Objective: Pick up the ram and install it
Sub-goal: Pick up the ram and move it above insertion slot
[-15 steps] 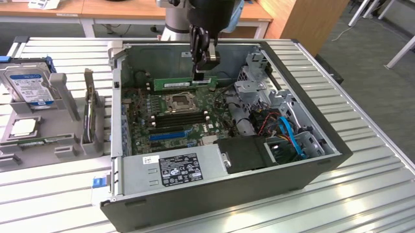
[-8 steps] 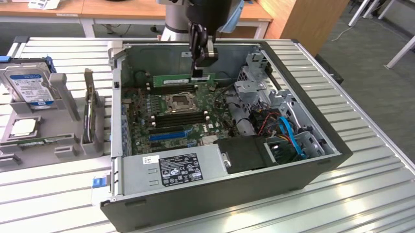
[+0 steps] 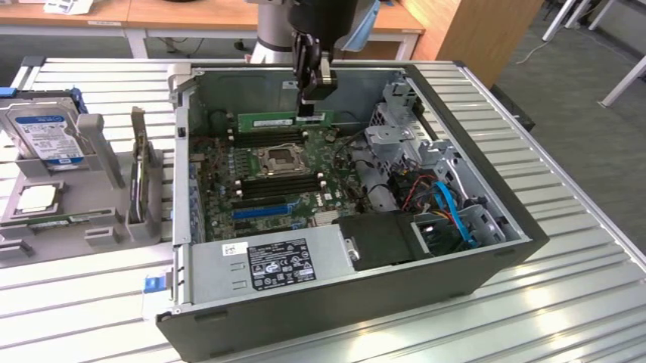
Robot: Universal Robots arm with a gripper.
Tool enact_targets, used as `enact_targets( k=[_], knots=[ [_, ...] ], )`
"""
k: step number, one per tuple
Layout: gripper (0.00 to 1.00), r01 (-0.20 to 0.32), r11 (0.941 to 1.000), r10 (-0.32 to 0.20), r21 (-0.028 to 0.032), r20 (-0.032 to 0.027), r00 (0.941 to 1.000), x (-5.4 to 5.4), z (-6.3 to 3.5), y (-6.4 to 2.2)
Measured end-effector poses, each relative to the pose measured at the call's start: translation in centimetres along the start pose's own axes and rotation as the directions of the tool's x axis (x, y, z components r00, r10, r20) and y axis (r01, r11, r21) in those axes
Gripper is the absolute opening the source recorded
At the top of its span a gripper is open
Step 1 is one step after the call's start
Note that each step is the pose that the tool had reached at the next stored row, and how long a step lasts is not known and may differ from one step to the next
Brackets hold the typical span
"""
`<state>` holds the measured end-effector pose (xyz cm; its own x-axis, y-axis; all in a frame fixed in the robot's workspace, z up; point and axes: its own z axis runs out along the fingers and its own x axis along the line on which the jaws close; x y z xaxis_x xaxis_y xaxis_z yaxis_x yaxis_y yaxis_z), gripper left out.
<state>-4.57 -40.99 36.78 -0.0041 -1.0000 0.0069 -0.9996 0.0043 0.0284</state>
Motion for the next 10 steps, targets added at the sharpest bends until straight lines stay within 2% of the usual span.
enact_targets(
  k=[10],
  knots=[
    [0.12, 0.000, 1.0000, 0.000, 0.0000, 0.0000, 1.0000, -0.01, 0.33, -0.01]
  ],
)
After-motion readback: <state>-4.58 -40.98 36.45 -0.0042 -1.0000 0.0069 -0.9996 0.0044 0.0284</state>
